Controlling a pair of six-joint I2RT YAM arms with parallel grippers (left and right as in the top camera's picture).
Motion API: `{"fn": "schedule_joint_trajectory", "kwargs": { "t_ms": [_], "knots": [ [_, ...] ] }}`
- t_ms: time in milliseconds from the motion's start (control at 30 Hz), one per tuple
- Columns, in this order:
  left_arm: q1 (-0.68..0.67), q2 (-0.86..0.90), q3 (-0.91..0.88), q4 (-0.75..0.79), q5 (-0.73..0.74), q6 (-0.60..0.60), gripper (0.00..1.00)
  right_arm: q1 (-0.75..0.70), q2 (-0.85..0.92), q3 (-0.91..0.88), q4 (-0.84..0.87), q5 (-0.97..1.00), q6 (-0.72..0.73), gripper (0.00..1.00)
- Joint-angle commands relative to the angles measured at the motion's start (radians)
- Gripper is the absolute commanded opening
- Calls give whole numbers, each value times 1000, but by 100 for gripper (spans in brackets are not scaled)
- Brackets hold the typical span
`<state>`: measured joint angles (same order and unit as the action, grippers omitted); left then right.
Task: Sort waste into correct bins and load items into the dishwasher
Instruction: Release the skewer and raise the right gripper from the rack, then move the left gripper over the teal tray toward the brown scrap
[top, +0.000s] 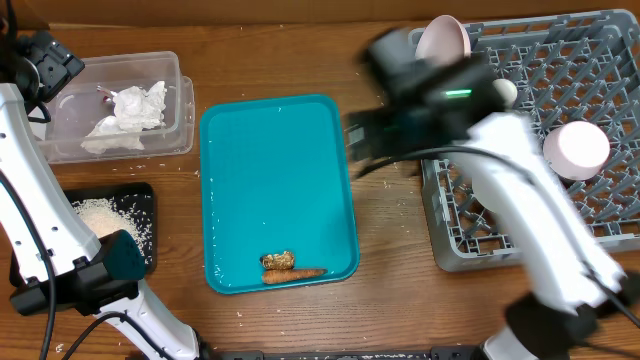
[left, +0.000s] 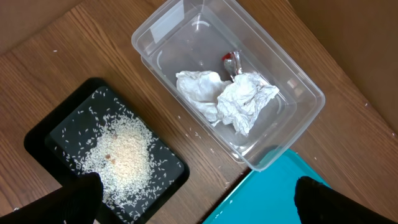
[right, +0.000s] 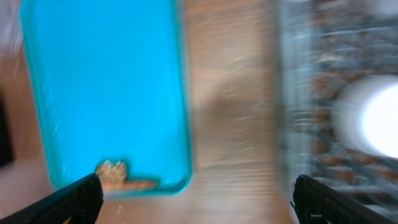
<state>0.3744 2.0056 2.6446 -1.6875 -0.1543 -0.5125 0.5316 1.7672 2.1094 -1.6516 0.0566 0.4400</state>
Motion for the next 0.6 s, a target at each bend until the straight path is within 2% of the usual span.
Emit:
{"fn": "schedule_joint_trajectory", "kwargs": {
  "t_ms": [0,267,467,567],
  "knots": [
    [-3,3,0,-2,-10,19,100,-213,-132,19,-42,63,47,100],
    [-3,3,0,-2,-10,19,100,-701,-193,18,-42,90,39,100],
    [-3,3,0,-2,-10,19,100,-934,-181,17,-42,126,40,100],
    [-3,3,0,-2,-10,19,100,-980,-181,17,-41,122,40,100]
  ]
}}
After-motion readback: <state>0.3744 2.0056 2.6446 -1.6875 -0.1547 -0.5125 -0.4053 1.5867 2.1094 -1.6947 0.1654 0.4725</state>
